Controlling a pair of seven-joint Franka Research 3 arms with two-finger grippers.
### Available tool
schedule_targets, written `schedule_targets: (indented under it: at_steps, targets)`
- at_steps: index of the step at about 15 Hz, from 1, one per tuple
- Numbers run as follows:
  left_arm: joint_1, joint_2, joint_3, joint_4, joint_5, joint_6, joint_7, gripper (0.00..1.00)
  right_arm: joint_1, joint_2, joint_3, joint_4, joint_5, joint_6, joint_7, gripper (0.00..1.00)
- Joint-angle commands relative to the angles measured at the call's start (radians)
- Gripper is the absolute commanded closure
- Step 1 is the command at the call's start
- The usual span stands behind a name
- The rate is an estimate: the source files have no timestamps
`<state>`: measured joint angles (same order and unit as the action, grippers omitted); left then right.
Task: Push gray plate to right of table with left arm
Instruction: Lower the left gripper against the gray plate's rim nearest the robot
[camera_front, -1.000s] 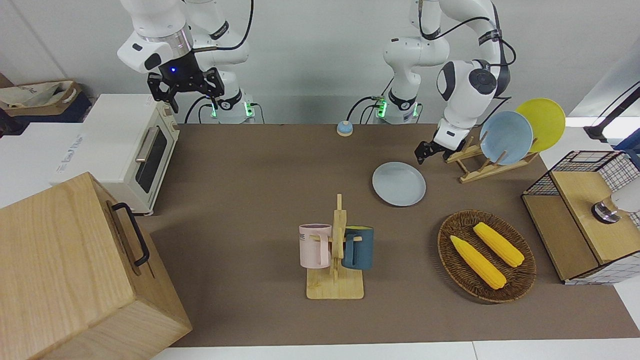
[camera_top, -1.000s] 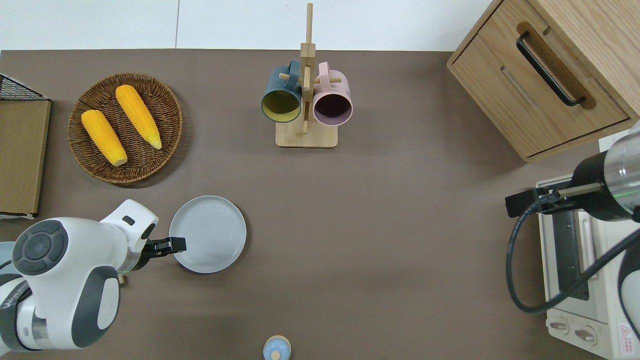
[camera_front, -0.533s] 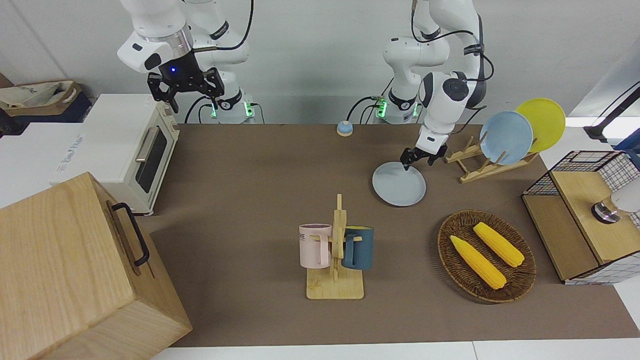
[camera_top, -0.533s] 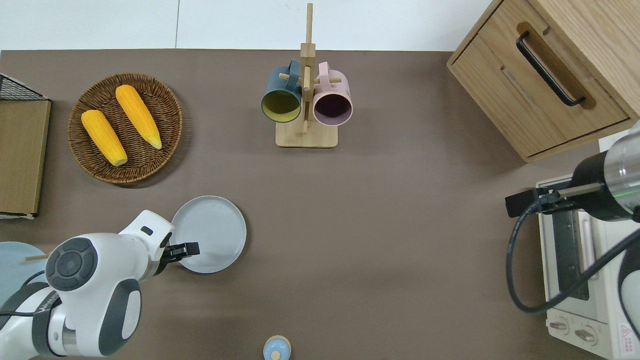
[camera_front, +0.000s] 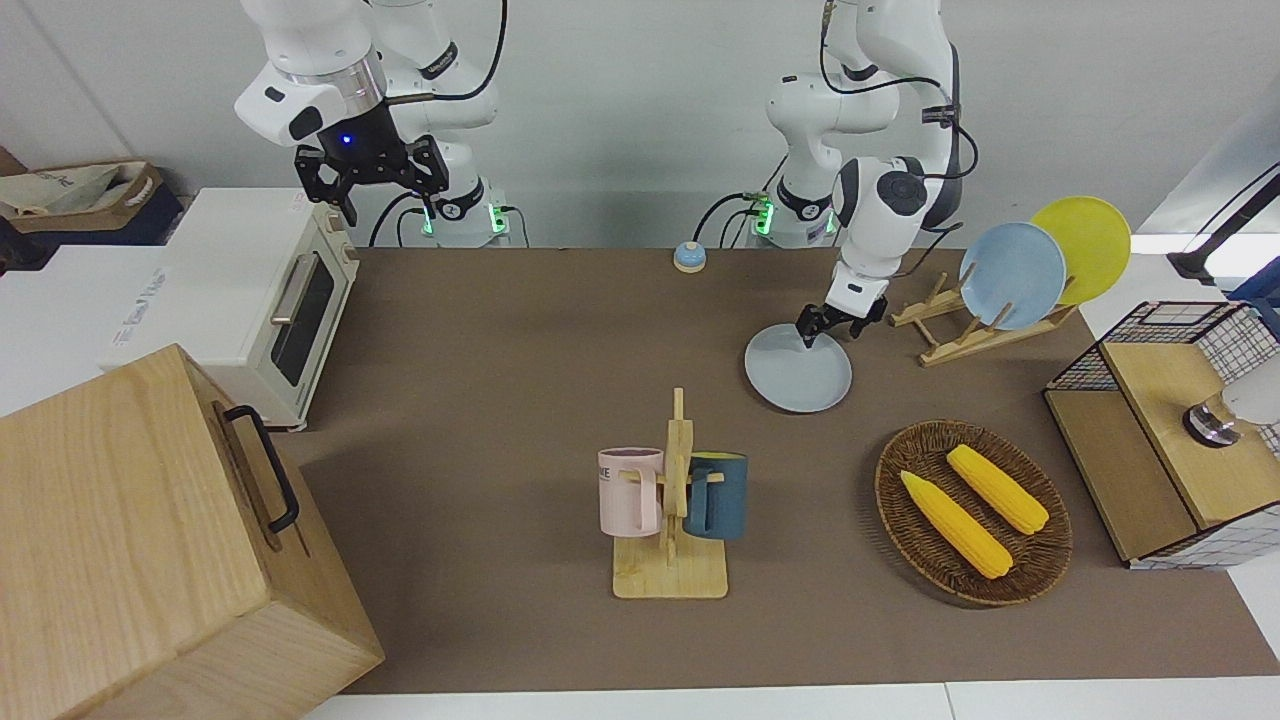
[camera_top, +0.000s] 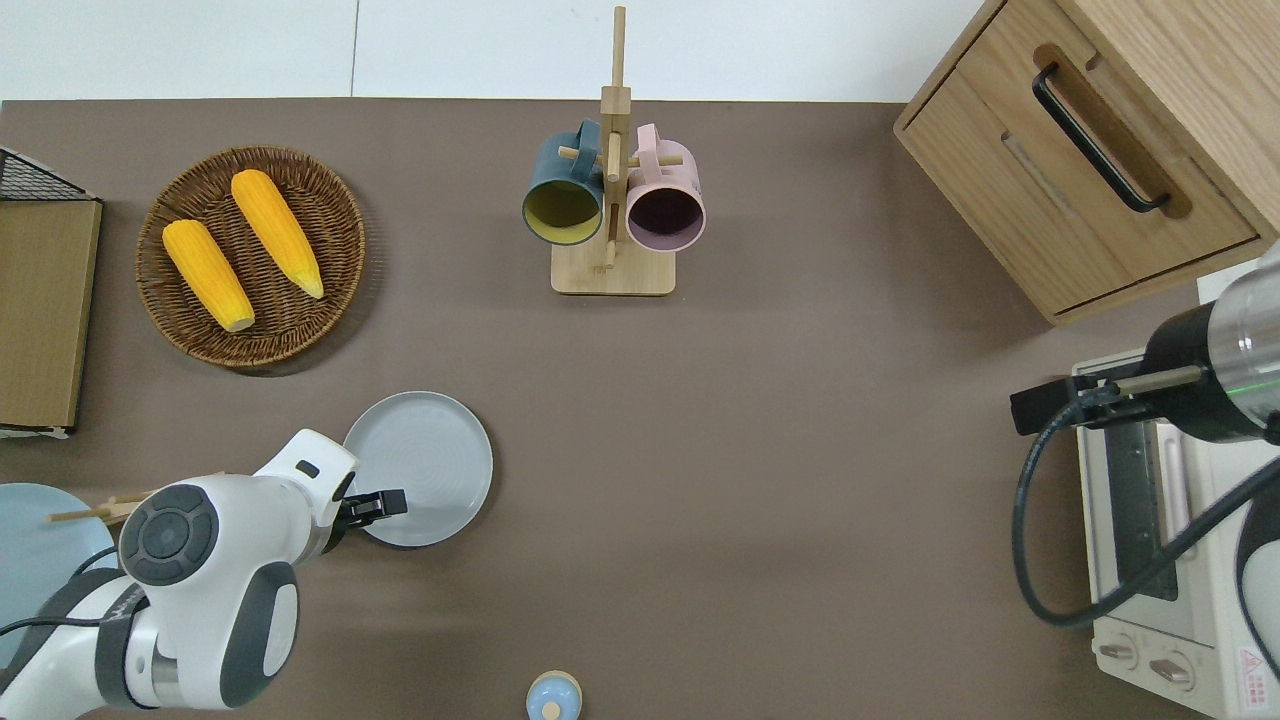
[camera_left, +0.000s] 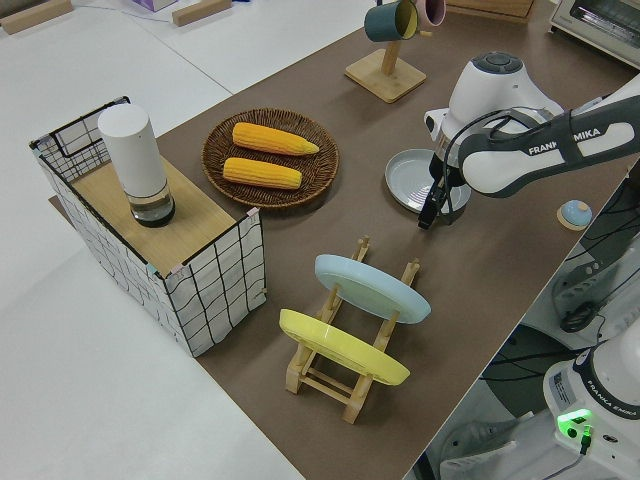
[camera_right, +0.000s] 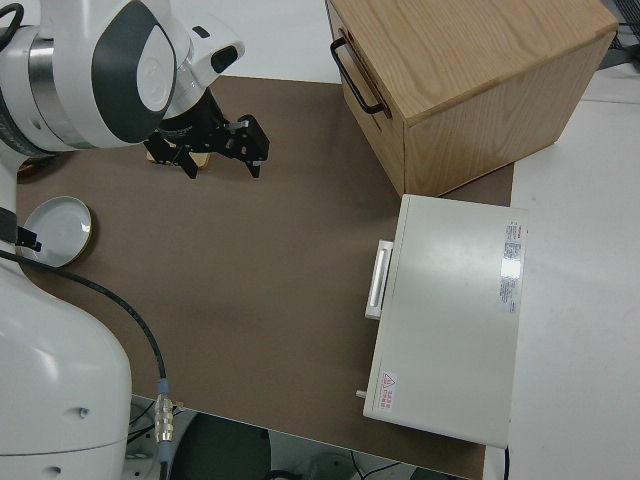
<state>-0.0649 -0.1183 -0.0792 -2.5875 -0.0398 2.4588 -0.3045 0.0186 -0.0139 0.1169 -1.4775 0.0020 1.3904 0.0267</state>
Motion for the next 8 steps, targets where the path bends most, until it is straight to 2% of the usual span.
schedule_targets:
  at_steps: [1, 3, 8]
  targets:
    - [-0.021, 0.005, 0.004, -0.017, -0.008, 0.032, -0.015, 0.08, -0.02, -0.003, 0.015, 0.008, 0.01, -0.014, 0.001, 0.017]
    - [-0.023, 0.005, 0.004, -0.017, -0.008, 0.032, -0.015, 0.26, -0.02, -0.003, 0.013, 0.008, 0.01, -0.014, 0.002, 0.017]
    - [-0.032, 0.005, 0.004, -0.017, -0.008, 0.032, -0.045, 0.87, -0.02, -0.003, 0.015, 0.008, 0.01, -0.014, 0.001, 0.017]
